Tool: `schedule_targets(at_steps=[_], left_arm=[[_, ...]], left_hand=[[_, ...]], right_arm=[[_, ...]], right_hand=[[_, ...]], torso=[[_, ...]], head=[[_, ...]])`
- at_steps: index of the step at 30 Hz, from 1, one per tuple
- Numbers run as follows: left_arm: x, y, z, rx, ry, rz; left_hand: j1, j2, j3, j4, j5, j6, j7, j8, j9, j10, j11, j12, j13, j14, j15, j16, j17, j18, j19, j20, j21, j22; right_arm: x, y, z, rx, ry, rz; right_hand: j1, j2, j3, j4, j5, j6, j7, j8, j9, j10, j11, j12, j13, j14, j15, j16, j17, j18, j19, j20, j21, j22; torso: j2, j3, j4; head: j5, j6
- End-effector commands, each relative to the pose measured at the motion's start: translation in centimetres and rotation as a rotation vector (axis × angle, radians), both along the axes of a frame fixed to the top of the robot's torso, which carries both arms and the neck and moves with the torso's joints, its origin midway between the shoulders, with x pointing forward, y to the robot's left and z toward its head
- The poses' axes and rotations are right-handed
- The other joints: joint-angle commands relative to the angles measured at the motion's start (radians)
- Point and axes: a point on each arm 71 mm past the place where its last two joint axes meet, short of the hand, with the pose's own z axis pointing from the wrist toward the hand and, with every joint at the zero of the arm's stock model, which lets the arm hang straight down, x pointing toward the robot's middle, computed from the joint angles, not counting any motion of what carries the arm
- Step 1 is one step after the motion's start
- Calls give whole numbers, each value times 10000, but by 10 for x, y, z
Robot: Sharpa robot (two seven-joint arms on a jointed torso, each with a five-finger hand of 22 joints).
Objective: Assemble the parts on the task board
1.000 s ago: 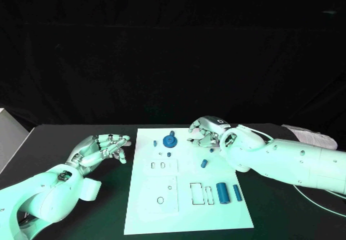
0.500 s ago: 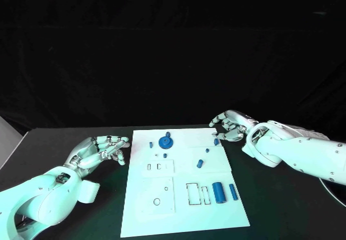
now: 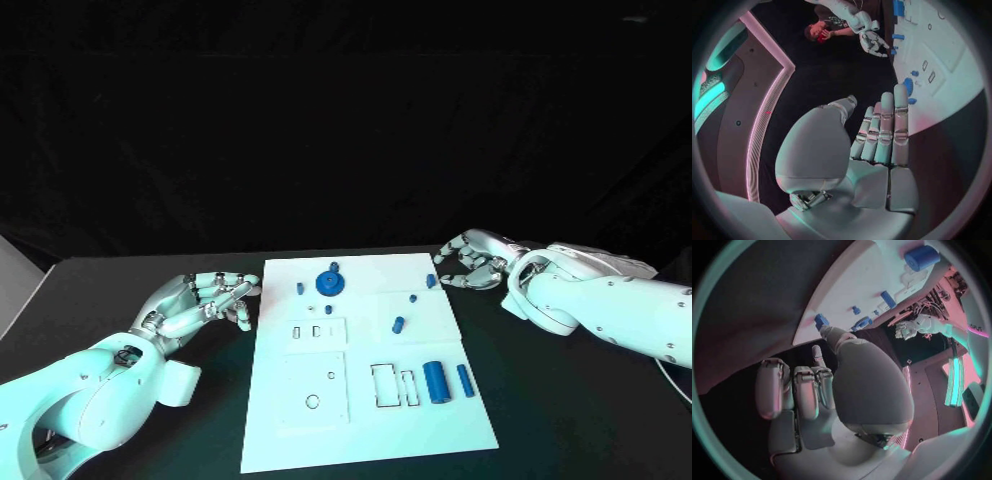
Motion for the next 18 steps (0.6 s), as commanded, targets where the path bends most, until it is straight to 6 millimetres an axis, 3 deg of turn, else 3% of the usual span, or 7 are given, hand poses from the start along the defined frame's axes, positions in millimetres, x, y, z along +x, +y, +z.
schedule_targets(at_steps=[1, 4, 8, 12, 18], left_arm=[[-1, -2, 0, -33, -83, -200], [-1, -1, -1, -29, -74, -189], [-1, -1, -1, -24, -68, -178], [-1, -1, -1, -24, -63, -179], [-1, -1, -1, -18, -55, -170]], left_hand=[[-76, -18, 22, -47, 28, 19, -23, 38, 8, 48, -13, 21, 7, -70, -32, 56, 12, 50, -53, -9, 58, 16], [-75, -22, 21, -49, 28, 11, -22, 35, 7, 35, -11, 14, 4, -72, -32, 58, 12, 50, -60, -8, 67, 21], [-75, -23, 21, -51, 28, 6, -22, 32, 6, 25, -9, 8, 2, -73, -31, 59, 12, 50, -65, -8, 73, 25], [-75, -23, 21, -51, 28, 6, -22, 32, 6, 25, -9, 8, 2, -73, -31, 59, 12, 50, -65, -8, 73, 25], [-75, -23, 21, -52, 28, 1, -21, 30, 6, 13, -8, 2, -1, -75, -30, 61, 12, 49, -72, -7, 82, 31]], right_arm=[[0, 2, -6, -354, 507, 264], [0, 2, -9, -406, 630, 240], [0, 2, -11, -439, 712, 207], [1, 4, -12, -436, 692, 194], [3, 8, -13, -413, 633, 212]], right_hand=[[-28, -80, -65, -27, -30, -98, 25, -72, -26, 1019, 79, 28, 2629, 1040, 85, 40, 2631, -112, 421, 69, 21, 8], [-49, -88, -83, -20, -31, -115, 30, -85, -31, 1018, 86, 26, 2628, 1040, 93, 40, 2631, -111, 420, 76, 15, 2], [-101, -100, -128, 3, -38, -147, 46, -112, -40, 1011, 99, 19, 2622, 1040, 113, 40, 2631, -111, 420, 91, 16, 5], [-150, -96, -165, 30, -41, -159, 58, -125, -44, 1014, 111, 23, 2624, 1040, 127, 40, 2631, -114, 422, 104, 24, 17], [-244, -60, -227, 97, -31, -138, 71, -125, -42, 1026, 126, 34, 2635, 1040, 144, 40, 2631, -117, 427, 123, 38, 37]], torso=[[5, 8, 4], [-2, -10, -2], [10, -8, -28], [8, -3, -23], [-6, -28, 0]], head=[[43, -16], [35, -44], [75, -66], [66, -83], [46, -123]])
